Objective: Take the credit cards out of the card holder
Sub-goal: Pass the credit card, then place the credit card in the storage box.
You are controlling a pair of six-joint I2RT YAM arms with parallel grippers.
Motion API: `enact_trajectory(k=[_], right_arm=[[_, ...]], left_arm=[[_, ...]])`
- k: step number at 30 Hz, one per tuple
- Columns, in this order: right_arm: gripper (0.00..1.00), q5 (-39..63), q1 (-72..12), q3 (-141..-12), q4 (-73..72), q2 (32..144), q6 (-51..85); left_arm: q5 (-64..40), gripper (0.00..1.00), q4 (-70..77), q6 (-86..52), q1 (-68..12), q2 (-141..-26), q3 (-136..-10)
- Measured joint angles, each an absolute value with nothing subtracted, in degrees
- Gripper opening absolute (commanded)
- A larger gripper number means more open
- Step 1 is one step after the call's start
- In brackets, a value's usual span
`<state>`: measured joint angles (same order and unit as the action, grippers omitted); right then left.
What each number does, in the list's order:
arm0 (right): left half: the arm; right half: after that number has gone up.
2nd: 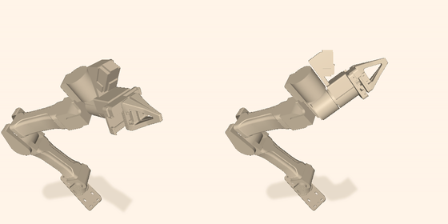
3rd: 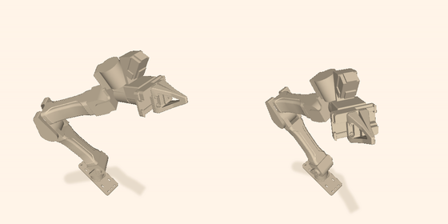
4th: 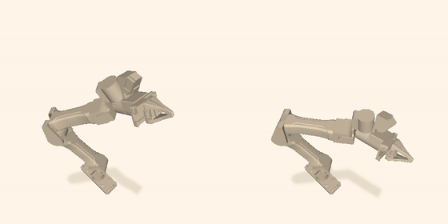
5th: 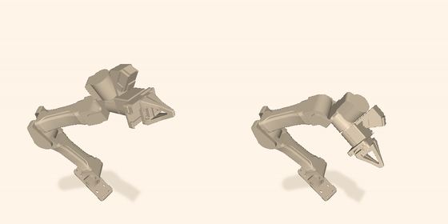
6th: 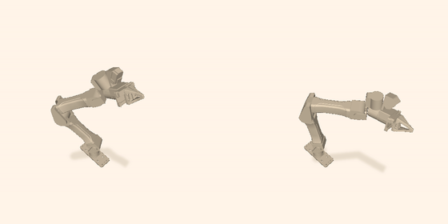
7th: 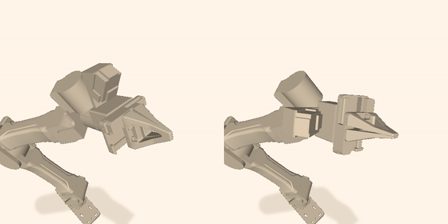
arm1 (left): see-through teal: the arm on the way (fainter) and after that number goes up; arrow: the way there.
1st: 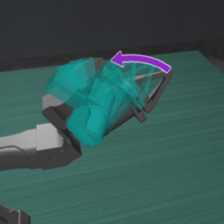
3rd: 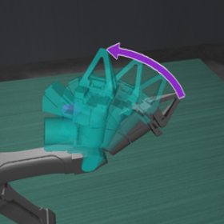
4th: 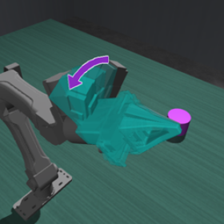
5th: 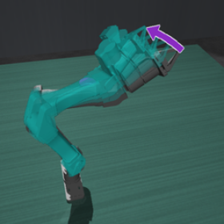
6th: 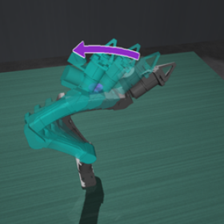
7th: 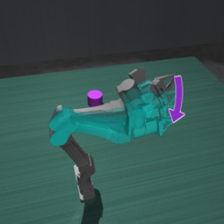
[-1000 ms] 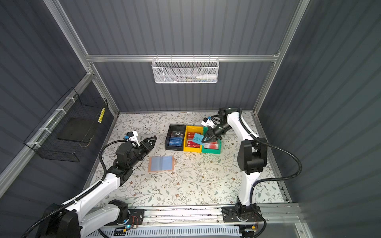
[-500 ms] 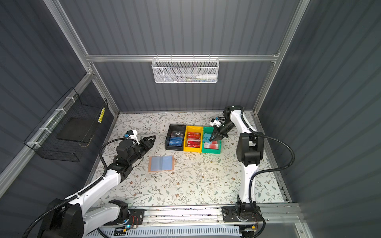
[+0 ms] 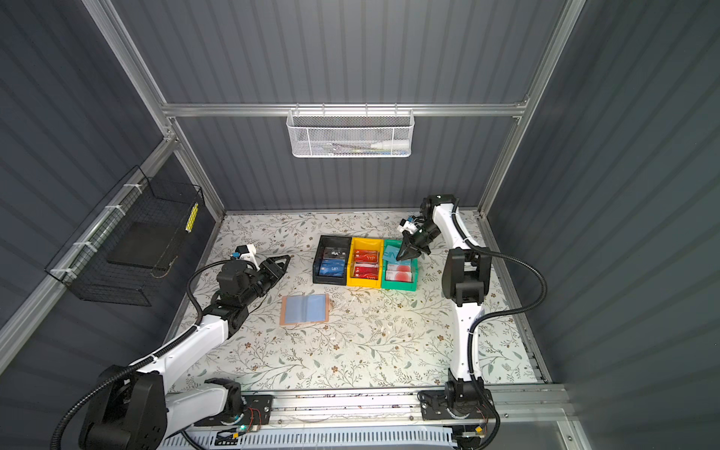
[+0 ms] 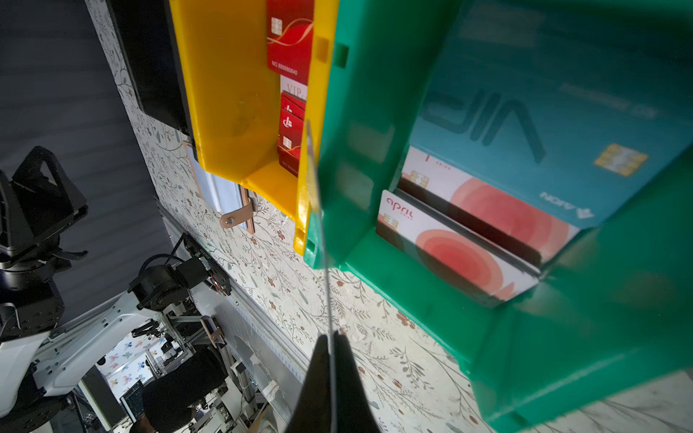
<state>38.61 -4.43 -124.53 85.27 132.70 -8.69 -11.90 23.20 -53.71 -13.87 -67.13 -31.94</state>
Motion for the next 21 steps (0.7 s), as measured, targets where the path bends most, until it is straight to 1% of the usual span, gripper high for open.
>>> enact_trajectory(k=[5, 15, 21], right_arm=[[0.00, 39.4, -4.0, -122.6, 85.2, 131.8, -9.1], [0.00, 40.2, -1.2, -113.8, 84.4, 124.5, -10.2], [0.00, 40.2, -0.5, -115.0, 84.2, 126.3, -10.3]], left_arm=[[-12.1, 0.47, 23.5, -53.7, -13.9, -67.1, -31.9], [-12.0, 0.48, 23.6, -53.7, -13.9, -65.6, -31.8], [-12.1, 0.48, 23.6, -53.7, -13.9, -65.9, -31.8]])
